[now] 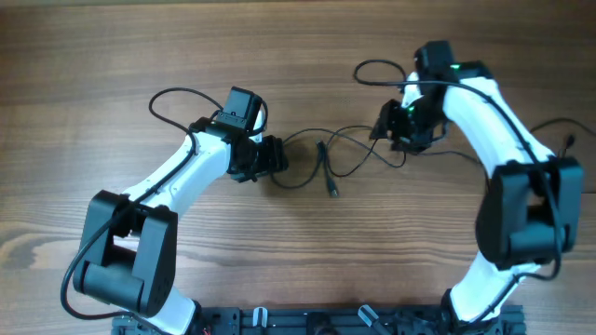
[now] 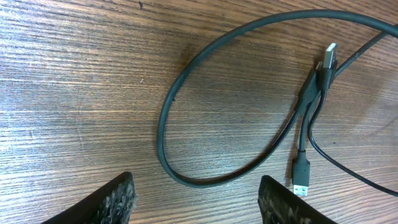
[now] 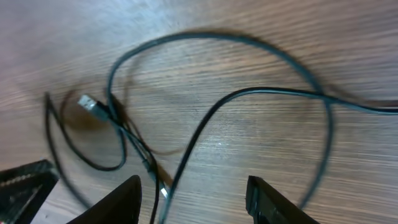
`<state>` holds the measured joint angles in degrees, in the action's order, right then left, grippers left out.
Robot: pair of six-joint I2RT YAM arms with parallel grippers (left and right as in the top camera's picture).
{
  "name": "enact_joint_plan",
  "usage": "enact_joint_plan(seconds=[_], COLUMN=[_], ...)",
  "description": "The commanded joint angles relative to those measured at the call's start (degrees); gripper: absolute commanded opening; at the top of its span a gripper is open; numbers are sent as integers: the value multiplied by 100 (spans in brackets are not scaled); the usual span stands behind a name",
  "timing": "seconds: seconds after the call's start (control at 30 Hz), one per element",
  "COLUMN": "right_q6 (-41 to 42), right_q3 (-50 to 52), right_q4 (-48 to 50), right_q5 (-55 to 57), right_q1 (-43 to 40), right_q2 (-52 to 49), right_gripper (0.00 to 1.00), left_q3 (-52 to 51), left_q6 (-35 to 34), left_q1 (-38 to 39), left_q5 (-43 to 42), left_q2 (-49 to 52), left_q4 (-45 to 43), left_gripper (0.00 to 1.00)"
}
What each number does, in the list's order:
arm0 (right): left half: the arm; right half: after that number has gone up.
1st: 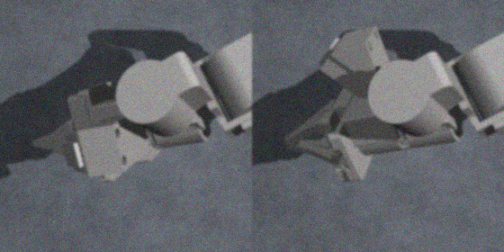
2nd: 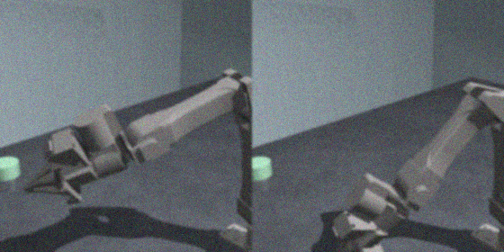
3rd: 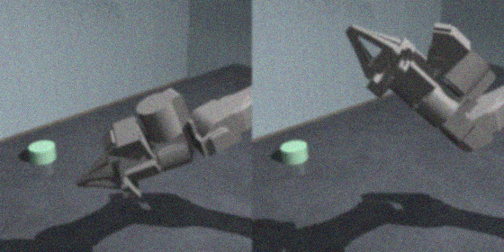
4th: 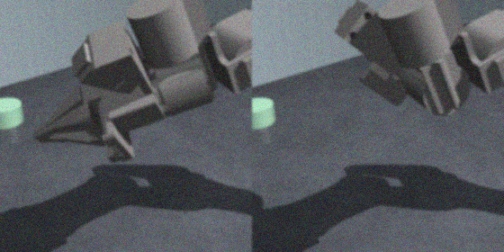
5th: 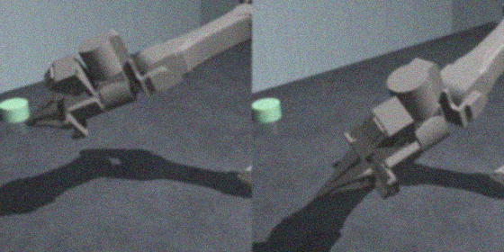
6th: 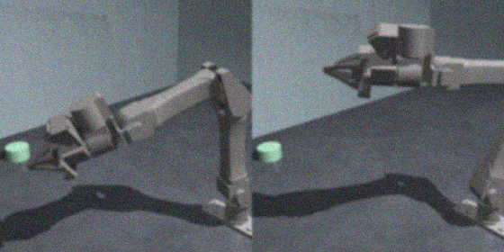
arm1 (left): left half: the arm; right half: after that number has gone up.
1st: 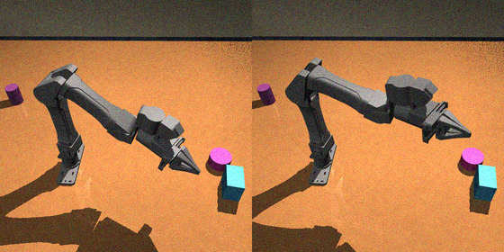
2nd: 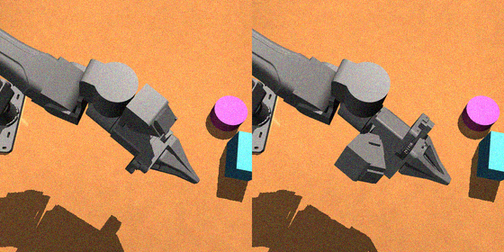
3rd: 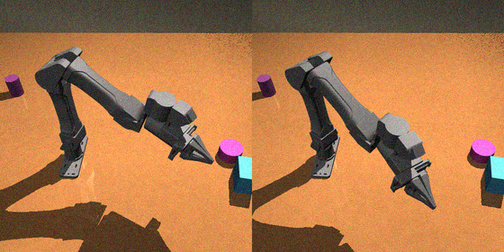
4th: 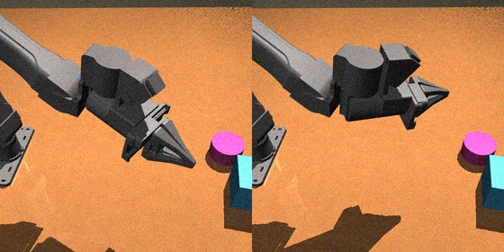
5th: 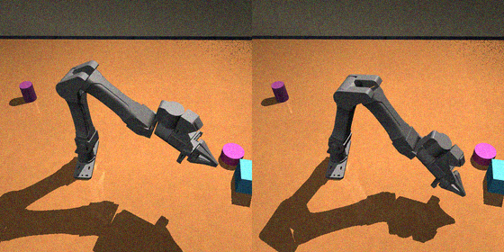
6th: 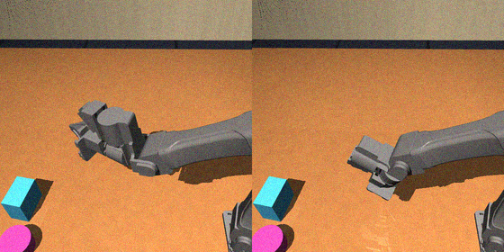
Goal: Untangle cables
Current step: 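Grasp a cable strand and drag it to the right edge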
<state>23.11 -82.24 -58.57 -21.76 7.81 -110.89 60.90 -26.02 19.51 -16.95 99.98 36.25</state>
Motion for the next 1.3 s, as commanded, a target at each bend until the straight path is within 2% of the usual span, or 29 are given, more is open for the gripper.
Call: enact_joint_plan(seconds=[0.0,0.1,0.13,0.17,0.23,0.27,0.33,0.5,0.67,0.77,0.97,1.17,1.27], right_q6=[369,496,560,564,546,538,455,-282,-367,-481,-745,-874,-876], right_q3=[-61,-57,-57,-57,-57,-59,-122,-1182,-2608,-3115,-3220,-3132,-2981], right_q4=[170,341,354,393,520,586,614,52,-507,-560,-531,-807,-835], right_q5=[107,133,146,144,179,216,313,315,389,400,1200,2570,2691], right_q1=[219,330,350,369,380,380,326,-227,-1019,-1484,-2435,-3156,-3379], right_q2=[-317,-470,-485,-503,-511,-509,-479,-210,254,570,1187,1158,1097], right_gripper=[56,53,49,43,12,4,4,4,4,4,4,4,4], left_q3=[-59,-59,-59,-59,-59,-59,-59,-59,-59,-59,-59,-59,-59], left_q6=[11,11,11,11,11,11,11,9,9,9,9,9,9], left_q1=[20,20,20,20,20,20,20,20,20,20,20,20,20], left_q5=[57,55,55,55,55,55,55,52,52,52,52,52,52], left_q2=[76,76,76,76,76,76,76,76,76,76,76,76,76], left_q4=[17,20,20,22,39,52,76,83,85,90,85,85,85], left_gripper=[66,65,65,65,65,65,65,65,64,65,65,65,64])
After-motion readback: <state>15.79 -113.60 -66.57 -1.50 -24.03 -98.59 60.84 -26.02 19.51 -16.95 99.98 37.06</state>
